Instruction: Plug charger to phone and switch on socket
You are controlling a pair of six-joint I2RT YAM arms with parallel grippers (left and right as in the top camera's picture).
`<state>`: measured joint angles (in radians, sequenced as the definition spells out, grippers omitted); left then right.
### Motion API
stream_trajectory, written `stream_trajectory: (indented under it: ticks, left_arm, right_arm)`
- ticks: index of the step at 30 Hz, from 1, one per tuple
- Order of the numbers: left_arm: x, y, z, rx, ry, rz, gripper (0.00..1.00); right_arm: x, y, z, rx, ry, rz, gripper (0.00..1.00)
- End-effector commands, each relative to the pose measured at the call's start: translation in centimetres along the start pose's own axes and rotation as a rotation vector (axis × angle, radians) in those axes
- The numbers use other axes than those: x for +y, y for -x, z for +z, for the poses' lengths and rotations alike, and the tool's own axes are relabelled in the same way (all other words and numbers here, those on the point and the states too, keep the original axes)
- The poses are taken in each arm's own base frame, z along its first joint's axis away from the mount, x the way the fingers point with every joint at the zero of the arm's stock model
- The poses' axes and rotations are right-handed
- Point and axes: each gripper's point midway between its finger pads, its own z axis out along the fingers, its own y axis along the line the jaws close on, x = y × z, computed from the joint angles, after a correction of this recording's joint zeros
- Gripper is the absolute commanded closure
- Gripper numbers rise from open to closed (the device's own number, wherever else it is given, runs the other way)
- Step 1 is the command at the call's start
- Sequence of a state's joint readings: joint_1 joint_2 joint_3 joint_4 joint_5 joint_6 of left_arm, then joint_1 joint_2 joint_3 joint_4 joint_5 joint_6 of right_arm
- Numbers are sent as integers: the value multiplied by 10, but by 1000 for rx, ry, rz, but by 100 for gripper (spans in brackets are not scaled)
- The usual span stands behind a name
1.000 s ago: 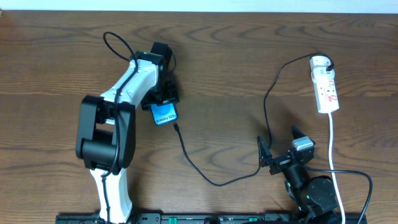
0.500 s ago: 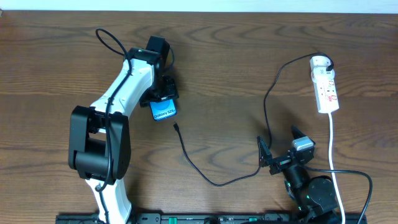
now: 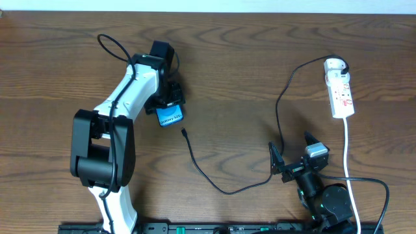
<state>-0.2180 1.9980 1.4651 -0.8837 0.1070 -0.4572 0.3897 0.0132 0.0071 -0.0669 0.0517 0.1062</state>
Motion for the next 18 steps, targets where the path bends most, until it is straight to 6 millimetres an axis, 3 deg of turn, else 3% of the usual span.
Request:
stream_trajectory:
  ticks: [1,18]
  left_arm:
    - [3,-3,16,37,15,-22,30]
    - [7,-8,35,45,20,-30,29]
  right_arm:
    - [-1,-2,0,5,-6,12,1]
    - [-1,-2,0,5,-6,12,1]
